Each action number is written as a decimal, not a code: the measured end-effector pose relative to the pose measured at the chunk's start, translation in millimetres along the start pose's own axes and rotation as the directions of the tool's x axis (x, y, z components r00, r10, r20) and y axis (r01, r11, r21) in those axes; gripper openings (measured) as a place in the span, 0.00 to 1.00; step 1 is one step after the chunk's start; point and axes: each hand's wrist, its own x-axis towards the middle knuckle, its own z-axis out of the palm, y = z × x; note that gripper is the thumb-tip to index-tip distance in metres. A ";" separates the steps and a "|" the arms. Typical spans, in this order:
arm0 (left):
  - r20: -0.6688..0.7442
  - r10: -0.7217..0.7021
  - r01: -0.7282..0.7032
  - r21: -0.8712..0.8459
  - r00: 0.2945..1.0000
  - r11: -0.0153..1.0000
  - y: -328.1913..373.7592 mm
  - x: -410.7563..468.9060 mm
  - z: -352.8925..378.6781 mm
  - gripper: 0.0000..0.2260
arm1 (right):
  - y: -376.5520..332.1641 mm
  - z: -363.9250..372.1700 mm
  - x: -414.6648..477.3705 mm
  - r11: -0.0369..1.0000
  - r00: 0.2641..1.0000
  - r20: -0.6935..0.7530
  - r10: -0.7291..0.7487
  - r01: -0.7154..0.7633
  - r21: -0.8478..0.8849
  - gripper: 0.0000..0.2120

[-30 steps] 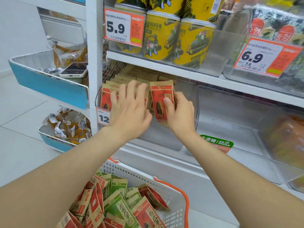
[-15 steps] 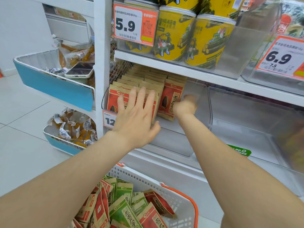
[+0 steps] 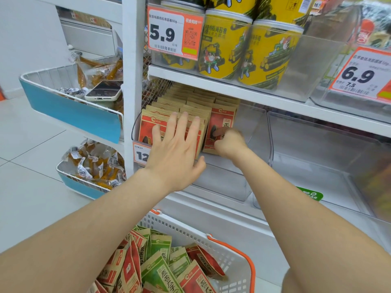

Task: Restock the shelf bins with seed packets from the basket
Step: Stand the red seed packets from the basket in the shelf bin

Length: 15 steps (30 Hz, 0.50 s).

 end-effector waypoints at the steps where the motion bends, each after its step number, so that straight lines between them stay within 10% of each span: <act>1: 0.000 0.001 -0.001 0.001 1.000 1.000 0.1 -0.6 -0.4 0.40 | 0.0 -0.9 -1.6 1.000 0.999 0.033 -0.001 0.001 -0.016 0.23; 11: 0.055 0.039 -0.032 -0.110 0.998 0.993 -1.3 -10.1 -0.1 0.44 | 7.9 -2.4 -6.6 0.994 0.978 0.196 -0.068 0.084 -0.074 0.32; 15: 0.024 0.049 -0.046 -0.119 0.998 0.992 1.7 -15.8 -4.1 0.44 | 9.6 -6.6 -12.8 0.970 0.986 0.148 -0.079 0.110 -0.216 0.20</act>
